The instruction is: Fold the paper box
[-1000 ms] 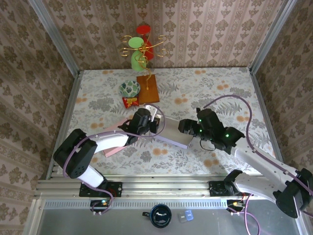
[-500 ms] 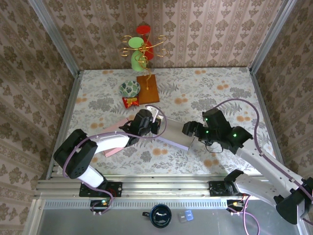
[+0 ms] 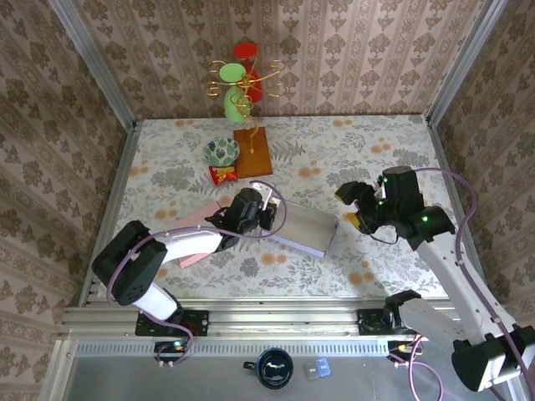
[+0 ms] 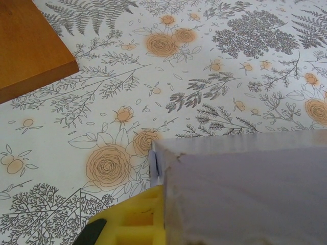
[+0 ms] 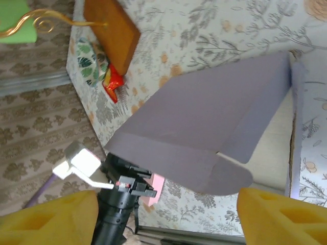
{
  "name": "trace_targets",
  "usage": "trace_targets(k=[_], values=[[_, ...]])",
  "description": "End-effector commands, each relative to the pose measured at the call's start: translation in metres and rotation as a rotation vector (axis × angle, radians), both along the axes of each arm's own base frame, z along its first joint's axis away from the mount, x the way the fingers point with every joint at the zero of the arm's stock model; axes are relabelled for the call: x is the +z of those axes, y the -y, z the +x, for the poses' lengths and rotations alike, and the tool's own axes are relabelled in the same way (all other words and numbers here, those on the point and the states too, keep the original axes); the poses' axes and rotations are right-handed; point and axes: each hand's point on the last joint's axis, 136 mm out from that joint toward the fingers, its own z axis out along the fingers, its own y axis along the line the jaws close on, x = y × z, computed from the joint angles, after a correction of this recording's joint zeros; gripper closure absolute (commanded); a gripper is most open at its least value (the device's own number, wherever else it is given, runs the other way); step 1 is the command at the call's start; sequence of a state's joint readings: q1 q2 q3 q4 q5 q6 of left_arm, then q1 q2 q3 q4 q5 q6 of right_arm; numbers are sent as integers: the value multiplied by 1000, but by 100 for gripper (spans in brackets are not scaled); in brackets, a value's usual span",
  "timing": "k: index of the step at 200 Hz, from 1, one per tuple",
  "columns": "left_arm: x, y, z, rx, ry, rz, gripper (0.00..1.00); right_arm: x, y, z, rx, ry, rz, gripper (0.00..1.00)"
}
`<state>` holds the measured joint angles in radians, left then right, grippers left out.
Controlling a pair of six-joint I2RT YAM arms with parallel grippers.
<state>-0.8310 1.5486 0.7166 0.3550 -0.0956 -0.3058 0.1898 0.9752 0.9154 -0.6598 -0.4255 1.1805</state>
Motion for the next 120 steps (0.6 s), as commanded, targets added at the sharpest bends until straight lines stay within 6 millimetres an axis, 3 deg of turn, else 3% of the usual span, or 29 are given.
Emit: trace_targets(k=[1, 29, 60, 120], values=[[-3, -3, -7, -1, 3, 7, 100, -26, -6, -12, 11, -165, 97, 30], [-7, -6, -11, 4, 10, 9, 100, -45, -12, -8, 36, -234, 125, 32], [-10, -6, -16, 8, 16, 11, 100, -54, -16, -3, 57, -261, 141, 34], [-17, -1, -24, 9, 15, 21, 98, -81, -21, -11, 90, -326, 157, 44]])
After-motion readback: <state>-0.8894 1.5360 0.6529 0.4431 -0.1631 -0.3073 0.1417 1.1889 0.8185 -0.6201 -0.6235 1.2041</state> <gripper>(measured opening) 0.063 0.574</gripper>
